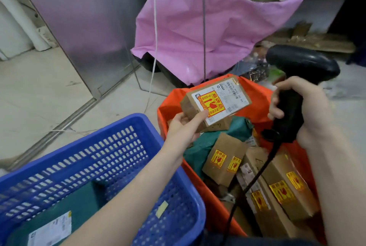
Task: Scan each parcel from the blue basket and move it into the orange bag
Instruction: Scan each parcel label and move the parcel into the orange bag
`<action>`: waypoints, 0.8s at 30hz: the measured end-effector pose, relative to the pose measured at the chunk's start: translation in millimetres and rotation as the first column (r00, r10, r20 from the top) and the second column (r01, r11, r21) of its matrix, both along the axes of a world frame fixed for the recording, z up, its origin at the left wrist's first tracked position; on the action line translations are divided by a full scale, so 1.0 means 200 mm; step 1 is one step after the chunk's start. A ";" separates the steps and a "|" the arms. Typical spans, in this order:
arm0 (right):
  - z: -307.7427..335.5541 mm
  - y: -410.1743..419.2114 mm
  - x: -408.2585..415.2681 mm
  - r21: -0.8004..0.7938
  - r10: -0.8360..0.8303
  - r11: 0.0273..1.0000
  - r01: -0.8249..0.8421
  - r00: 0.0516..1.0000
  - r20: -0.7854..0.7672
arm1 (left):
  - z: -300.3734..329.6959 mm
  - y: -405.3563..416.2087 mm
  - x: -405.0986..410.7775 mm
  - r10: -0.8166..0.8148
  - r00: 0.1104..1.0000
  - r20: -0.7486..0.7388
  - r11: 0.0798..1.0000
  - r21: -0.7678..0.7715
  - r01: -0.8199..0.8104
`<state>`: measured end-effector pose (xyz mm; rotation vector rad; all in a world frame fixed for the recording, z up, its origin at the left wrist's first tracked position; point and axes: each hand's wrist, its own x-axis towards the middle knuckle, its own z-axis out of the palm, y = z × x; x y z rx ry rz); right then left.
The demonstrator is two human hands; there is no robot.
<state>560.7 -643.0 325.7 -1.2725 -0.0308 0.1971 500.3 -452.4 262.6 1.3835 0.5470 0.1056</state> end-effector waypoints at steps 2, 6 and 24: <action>-0.01 -0.06 0.02 0.000 -0.015 1.000 0.015 0.999 -0.040 | -0.05 -0.08 0.08 0.001 0.999 -0.043 1.000 -0.002 -0.002; -0.05 -0.06 0.05 -0.006 -0.029 1.000 0.029 0.996 -0.079 | -0.13 -0.24 0.20 -0.062 0.997 -0.054 0.996 -0.075 0.058; -0.02 0.19 -0.01 -0.035 0.214 0.976 -0.213 0.977 0.003 | 0.02 -0.06 0.07 -0.013 0.990 0.138 0.984 -0.175 0.037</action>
